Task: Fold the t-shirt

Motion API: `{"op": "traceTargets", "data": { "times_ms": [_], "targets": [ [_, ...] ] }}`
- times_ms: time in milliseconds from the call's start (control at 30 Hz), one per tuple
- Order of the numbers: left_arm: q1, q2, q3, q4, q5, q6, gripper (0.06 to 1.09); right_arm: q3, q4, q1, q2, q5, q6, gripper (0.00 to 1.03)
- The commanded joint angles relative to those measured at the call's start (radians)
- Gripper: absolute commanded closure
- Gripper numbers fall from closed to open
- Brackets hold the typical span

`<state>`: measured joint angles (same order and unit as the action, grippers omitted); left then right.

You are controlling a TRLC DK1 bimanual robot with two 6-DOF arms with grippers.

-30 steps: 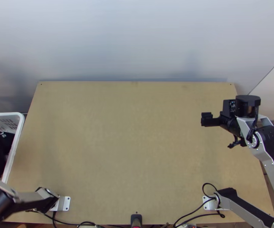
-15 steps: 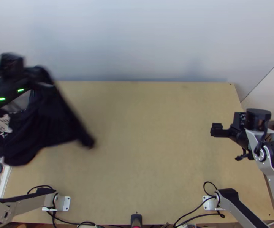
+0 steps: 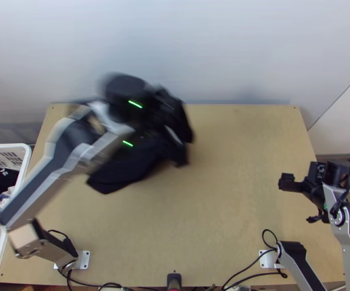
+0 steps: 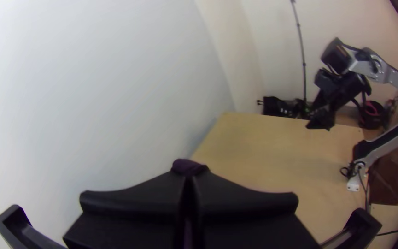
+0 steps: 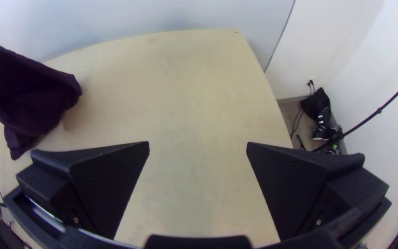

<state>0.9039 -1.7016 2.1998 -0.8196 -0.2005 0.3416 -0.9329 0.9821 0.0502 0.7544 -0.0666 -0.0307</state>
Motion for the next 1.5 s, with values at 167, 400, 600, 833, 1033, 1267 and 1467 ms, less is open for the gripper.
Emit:
{"op": "traceTargets", "data": {
  "times_ms": [167, 400, 600, 833, 1033, 1267, 1467],
  "targets": [
    [0.280, -0.182, 0.012, 0.022, -0.028, -0.049, 0.10, 0.069, 0.007, 0.168, -0.072, 0.002, 0.075, 0.04],
    [0.178, -0.084, -0.003, -0.069, -0.031, -0.058, 0.10, 0.066, -0.042, 0.139, -0.046, 0.004, 0.098, 0.04],
    [-0.123, 0.042, -0.239, -0.222, -0.030, -0.049, 0.11, 0.065, -0.077, -0.093, 0.010, -0.022, 0.063, 0.05],
    [-0.410, 0.160, -0.680, -0.184, -0.031, 0.031, 0.11, 0.037, -0.114, -0.207, 0.138, -0.022, 0.080, 0.05],
    [-0.597, 0.183, -0.897, -0.089, -0.031, 0.080, 0.11, 0.023, -0.115, -0.352, 0.246, -0.022, 0.083, 0.05],
    [-0.774, 0.157, -0.993, -0.019, -0.034, 0.168, 0.16, -0.061, -0.117, -0.458, 0.372, -0.010, 0.092, 0.05],
    [-0.850, 0.123, -1.032, 0.014, -0.045, 0.191, 0.20, -0.099, -0.120, -0.460, 0.416, -0.010, 0.118, 0.05]
  ]
}}
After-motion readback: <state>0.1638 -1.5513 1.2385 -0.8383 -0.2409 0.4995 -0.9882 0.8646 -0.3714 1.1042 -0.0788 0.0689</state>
